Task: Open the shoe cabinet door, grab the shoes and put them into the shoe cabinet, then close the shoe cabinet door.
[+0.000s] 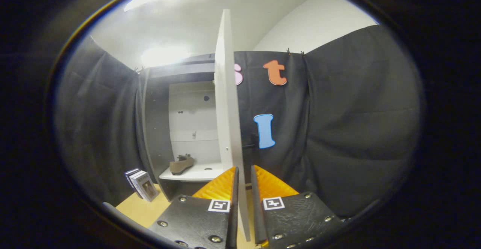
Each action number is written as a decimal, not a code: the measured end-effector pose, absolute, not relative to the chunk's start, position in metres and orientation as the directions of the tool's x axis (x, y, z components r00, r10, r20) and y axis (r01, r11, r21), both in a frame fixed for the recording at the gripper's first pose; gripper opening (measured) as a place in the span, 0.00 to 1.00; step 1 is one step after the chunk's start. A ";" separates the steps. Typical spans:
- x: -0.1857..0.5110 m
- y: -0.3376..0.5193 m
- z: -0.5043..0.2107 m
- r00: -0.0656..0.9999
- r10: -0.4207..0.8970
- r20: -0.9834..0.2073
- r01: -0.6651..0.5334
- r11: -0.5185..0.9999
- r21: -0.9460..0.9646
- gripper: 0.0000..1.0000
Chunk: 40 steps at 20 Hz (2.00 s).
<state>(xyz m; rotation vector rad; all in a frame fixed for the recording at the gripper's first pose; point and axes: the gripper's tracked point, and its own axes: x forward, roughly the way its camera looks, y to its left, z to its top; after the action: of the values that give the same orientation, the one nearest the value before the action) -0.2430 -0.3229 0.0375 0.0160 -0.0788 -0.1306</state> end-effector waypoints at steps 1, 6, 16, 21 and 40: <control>-0.245 -0.317 0.037 0.989 -0.122 0.083 0.120 0.993 0.021 0.18; -0.239 -0.284 0.025 0.996 -0.055 0.072 0.055 0.998 0.000 0.17; -0.179 -0.196 -0.108 0.971 0.114 -0.211 -0.101 0.992 0.069 0.18; -0.157 -0.163 -0.216 0.899 0.140 -0.415 -0.099 0.988 0.119 0.18; -0.138 -0.081 -0.485 0.636 0.111 -0.764 -0.069 0.994 0.087 0.18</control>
<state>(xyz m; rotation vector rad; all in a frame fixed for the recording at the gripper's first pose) -0.1378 -0.0815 -0.4850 0.0511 0.8761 0.1026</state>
